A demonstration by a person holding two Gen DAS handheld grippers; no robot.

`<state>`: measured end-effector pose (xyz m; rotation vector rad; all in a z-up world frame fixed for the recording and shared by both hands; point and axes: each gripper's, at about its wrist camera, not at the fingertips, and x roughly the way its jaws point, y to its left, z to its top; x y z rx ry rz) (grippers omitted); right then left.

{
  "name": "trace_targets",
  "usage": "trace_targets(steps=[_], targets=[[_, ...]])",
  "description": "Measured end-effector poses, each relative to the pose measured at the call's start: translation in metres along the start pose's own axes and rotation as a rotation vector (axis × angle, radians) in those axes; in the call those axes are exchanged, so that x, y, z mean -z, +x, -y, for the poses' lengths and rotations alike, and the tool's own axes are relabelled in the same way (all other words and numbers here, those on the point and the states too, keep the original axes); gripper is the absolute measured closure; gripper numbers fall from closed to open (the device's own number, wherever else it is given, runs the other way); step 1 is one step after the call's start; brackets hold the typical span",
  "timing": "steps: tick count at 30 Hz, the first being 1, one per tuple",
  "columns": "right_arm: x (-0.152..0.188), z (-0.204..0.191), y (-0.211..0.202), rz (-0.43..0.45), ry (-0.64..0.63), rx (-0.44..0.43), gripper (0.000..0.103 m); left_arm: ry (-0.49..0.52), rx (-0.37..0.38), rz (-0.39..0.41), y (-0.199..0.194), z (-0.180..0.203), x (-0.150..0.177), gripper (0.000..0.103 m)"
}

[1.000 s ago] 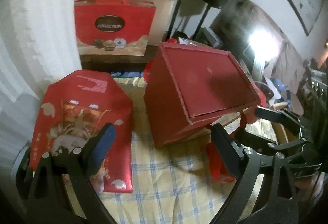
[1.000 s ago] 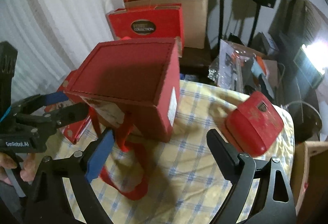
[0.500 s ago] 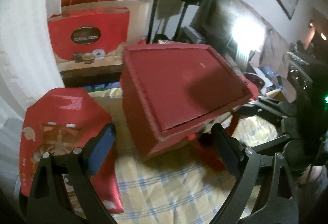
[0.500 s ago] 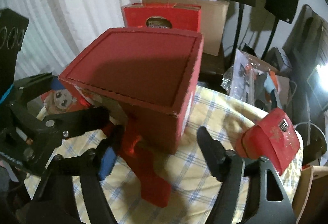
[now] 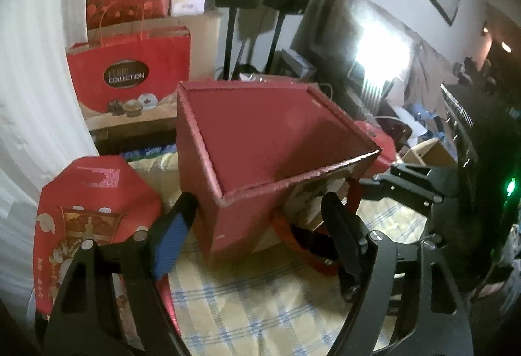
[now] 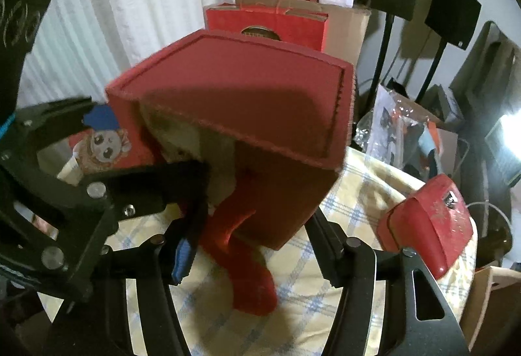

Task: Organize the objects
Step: 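Grasp the red square gift box with the right gripper while the left steadies it, then lift the gift box with both grippers and carry it over the cardboard box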

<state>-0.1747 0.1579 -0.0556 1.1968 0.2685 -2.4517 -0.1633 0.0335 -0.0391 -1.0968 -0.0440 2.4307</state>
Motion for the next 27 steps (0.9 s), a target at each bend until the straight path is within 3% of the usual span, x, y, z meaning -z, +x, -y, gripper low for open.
trace_targets(steps=[22, 27], targets=[[0.046, 0.048, -0.083, 0.025, 0.067, 0.076, 0.041, 0.093, 0.069, 0.024, -0.017, 0.097, -0.007, 0.027], [0.058, 0.062, -0.100, 0.041, 0.106, 0.060, 0.041, 0.097, 0.083, 0.021, -0.016, 0.118, -0.010, 0.027]])
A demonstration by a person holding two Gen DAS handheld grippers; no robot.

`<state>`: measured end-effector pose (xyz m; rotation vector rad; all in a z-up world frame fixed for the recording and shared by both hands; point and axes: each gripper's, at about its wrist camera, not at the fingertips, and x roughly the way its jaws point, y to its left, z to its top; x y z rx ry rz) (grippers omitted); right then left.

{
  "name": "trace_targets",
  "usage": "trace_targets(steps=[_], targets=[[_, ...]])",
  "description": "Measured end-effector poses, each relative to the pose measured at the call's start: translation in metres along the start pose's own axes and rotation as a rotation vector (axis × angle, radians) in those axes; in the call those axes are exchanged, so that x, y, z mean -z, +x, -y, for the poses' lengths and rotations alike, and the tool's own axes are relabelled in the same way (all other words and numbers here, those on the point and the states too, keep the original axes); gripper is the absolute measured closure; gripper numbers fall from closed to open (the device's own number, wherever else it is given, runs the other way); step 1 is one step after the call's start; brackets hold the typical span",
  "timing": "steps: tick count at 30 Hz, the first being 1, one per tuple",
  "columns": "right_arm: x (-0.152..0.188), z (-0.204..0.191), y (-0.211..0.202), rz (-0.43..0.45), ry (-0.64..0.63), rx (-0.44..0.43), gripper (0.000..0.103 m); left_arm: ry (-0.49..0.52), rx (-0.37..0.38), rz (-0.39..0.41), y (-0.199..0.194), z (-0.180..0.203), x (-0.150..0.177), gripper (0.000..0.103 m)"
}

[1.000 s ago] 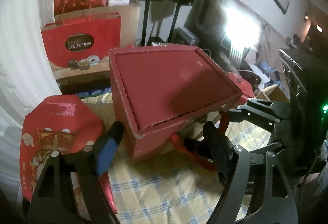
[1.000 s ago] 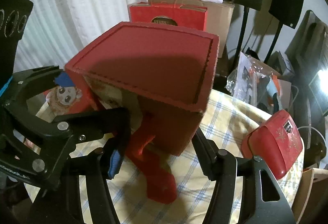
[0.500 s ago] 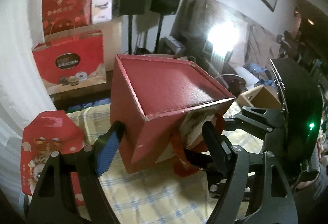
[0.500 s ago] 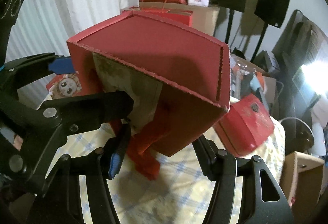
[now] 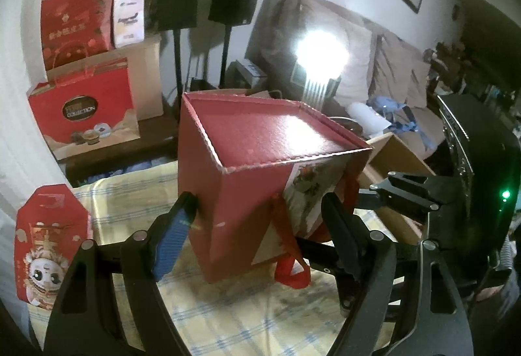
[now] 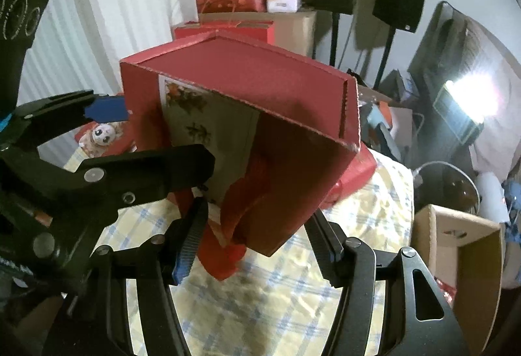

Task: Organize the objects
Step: 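Lift the gift box with both grippers and carry it over the cardboard box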

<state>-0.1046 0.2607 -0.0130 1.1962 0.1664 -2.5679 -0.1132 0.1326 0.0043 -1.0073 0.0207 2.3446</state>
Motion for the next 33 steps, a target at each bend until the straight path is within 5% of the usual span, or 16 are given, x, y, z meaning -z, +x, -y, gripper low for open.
trace_targets(steps=[33], targets=[[0.084, 0.161, -0.104, 0.031, 0.209, 0.182, 0.041, -0.006, 0.267, -0.100, 0.087, 0.168, -0.023, 0.027]])
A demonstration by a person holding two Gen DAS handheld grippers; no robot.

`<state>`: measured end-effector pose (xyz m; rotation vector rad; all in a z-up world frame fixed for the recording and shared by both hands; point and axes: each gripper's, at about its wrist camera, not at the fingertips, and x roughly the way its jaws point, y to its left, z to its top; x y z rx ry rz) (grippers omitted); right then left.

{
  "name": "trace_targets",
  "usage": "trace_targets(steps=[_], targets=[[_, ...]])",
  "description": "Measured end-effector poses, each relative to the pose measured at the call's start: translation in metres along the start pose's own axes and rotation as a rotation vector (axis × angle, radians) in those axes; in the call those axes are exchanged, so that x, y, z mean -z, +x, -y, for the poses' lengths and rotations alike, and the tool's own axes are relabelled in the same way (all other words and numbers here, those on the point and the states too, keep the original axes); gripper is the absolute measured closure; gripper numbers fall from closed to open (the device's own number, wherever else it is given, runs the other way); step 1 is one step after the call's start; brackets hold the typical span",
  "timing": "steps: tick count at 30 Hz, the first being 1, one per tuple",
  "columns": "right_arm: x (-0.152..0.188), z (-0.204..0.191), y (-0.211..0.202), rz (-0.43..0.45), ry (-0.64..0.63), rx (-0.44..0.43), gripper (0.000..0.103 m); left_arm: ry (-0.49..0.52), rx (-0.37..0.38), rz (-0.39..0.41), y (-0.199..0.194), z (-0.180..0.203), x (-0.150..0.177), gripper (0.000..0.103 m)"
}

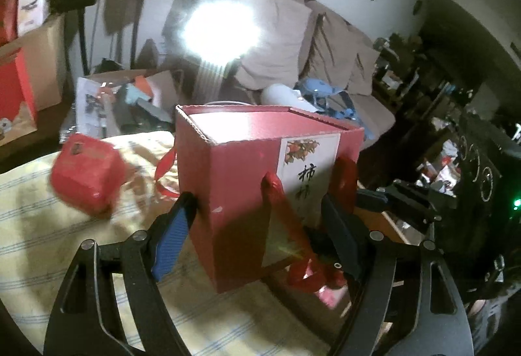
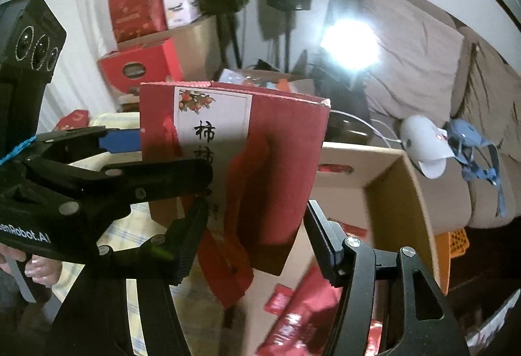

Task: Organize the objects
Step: 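Lift the gift box with both grippers and carry it over the cardboard box, then lower the gift box into the cardboard box, open both grippers and withdraw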

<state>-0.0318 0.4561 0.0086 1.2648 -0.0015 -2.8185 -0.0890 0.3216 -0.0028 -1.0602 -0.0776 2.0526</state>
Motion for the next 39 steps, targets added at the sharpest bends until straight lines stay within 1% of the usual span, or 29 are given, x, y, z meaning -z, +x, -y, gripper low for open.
trace_targets(steps=[11, 16, 19, 21, 24, 27, 29, 31, 35, 37, 39], targets=[[0.010, 0.054, -0.001, -0.017, 0.077, 0.040, 0.041, 0.003, 0.032, -0.031, 0.042, 0.040, -0.020, 0.027], [0.012, 0.074, -0.004, -0.020, 0.102, 0.053, 0.041, -0.011, 0.034, -0.067, 0.063, 0.053, -0.021, 0.027], [0.017, 0.086, -0.006, -0.016, 0.122, 0.054, 0.041, -0.033, 0.053, -0.112, 0.079, 0.055, -0.012, 0.027], [0.022, 0.092, 0.000, -0.043, 0.141, 0.041, 0.041, -0.072, 0.068, -0.137, 0.088, 0.050, -0.004, 0.027], [0.032, 0.095, 0.016, -0.082, 0.156, 0.020, 0.041, -0.106, 0.062, -0.181, 0.101, 0.040, 0.005, 0.027], [0.040, 0.096, 0.034, -0.118, 0.160, 0.021, 0.042, -0.144, 0.063, -0.234, 0.114, 0.030, 0.015, 0.027], [0.043, 0.098, 0.045, -0.141, 0.172, 0.031, 0.044, -0.158, 0.066, -0.255, 0.117, 0.026, 0.018, 0.027], [0.042, 0.099, 0.051, -0.138, 0.186, 0.036, 0.046, -0.163, 0.077, -0.259, 0.115, 0.024, 0.020, 0.027], [0.038, 0.094, 0.059, -0.138, 0.182, 0.048, 0.045, -0.150, 0.068, -0.226, 0.099, 0.020, 0.015, 0.023], [0.036, 0.090, 0.061, -0.138, 0.174, 0.073, 0.045, -0.154, 0.060, -0.212, 0.089, 0.015, 0.011, 0.020], [0.034, 0.088, 0.061, -0.140, 0.180, 0.097, 0.045, -0.159, 0.061, -0.198, 0.077, 0.008, 0.009, 0.019]])
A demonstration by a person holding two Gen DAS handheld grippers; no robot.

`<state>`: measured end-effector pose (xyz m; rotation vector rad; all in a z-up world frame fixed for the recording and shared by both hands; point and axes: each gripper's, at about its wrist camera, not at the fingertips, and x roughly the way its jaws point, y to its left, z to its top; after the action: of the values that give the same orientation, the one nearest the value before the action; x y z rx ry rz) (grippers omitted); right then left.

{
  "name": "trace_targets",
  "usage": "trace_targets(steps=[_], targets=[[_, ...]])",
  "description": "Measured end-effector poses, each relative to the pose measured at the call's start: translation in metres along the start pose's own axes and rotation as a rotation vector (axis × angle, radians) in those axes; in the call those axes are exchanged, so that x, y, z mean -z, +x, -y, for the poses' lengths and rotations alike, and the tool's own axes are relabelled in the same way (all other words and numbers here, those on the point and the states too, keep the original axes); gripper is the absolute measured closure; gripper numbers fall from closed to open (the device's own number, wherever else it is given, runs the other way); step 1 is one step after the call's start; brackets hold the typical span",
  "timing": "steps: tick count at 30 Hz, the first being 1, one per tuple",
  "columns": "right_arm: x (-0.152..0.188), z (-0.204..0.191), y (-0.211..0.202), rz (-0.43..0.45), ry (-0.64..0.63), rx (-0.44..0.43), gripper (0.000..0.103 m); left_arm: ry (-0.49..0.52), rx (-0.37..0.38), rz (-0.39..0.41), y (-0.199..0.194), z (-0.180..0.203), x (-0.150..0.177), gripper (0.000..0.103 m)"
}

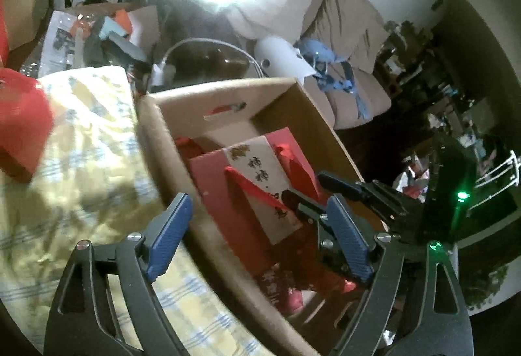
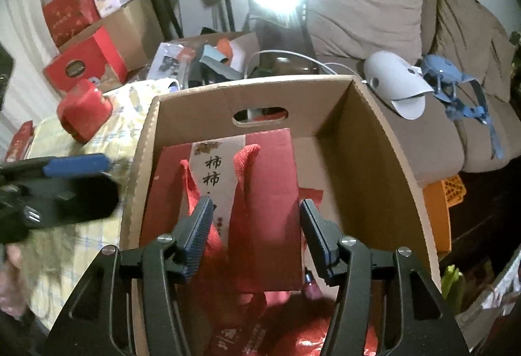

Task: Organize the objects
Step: 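Lower the gift box into the cardboard box, open both grippers and withdraw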

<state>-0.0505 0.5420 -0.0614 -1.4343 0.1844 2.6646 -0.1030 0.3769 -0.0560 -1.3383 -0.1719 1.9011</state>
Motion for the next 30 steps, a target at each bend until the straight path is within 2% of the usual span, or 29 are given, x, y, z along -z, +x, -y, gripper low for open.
trace_targets(steps=[2, 5, 11, 24, 30], targets=[[0.000, -0.003, -0.003, 0.002, 0.010, 0.015, 0.044, 0.000, -0.016, 0.009, -0.010, -0.004, 0.000, 0.015], [-0.001, -0.008, -0.010, 0.021, 0.012, 0.020, 0.036, 0.002, -0.054, 0.024, -0.022, -0.017, 0.002, 0.009], [-0.006, -0.028, -0.021, 0.035, -0.001, 0.020, 0.024, -0.021, -0.133, 0.040, -0.042, -0.047, 0.011, 0.003], [-0.019, -0.096, -0.020, 0.032, -0.054, -0.050, 0.007, -0.071, -0.266, 0.077, -0.087, -0.106, 0.029, 0.002], [-0.023, -0.137, -0.015, 0.030, -0.115, -0.071, 0.006, -0.088, -0.318, 0.100, -0.112, -0.133, 0.036, 0.002]])
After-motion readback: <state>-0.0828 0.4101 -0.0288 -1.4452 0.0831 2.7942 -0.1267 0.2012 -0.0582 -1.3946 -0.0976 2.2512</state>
